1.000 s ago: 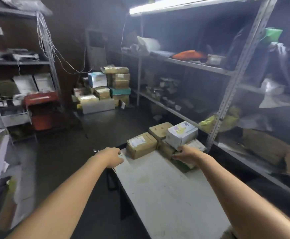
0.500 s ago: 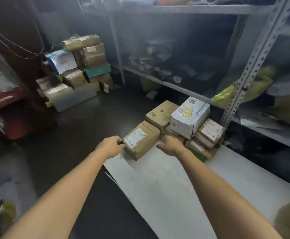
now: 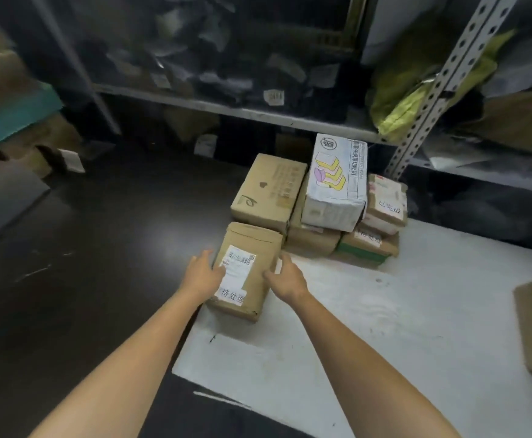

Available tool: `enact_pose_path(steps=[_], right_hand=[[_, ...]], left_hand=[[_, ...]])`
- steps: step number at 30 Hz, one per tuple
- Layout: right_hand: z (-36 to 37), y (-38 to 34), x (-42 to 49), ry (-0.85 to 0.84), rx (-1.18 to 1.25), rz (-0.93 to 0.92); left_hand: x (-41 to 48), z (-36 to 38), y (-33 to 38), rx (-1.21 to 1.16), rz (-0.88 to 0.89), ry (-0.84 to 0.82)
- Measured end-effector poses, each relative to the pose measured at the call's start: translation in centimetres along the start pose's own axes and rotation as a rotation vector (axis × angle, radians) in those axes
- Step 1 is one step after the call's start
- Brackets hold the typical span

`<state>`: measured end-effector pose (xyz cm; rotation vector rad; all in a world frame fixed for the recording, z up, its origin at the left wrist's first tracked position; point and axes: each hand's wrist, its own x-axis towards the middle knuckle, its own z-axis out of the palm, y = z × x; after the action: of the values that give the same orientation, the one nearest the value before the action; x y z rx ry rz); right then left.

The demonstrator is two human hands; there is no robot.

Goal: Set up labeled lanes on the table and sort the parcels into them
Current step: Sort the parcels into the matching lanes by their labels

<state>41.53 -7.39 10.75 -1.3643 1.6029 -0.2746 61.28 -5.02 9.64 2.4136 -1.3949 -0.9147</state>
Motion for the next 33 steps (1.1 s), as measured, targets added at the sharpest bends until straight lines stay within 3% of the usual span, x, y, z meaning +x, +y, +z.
enact_pose_path(steps=[10,20,25,33], right_hand=[[4.9,0.2,2.6,0.140,0.175,0.157],[4.0,2.3,0.8,0.164,0.288,0.242],[-0.4,5.0,-4.0,0.270,0.332,0.269],[-12.6,11.2,-15.5,0.513,0.409,0.322]], left_hand=[[7.4,2.6,-3.3,-0.054,0.070,-0.171],[3.4,1.9,-1.5,-0.202,0.134,-0.283],[-0.5,3.6,2.7,-0.211,0.234,-0.371],[-10.4,7.8,15.3,-0.202,0.451,-0.530]])
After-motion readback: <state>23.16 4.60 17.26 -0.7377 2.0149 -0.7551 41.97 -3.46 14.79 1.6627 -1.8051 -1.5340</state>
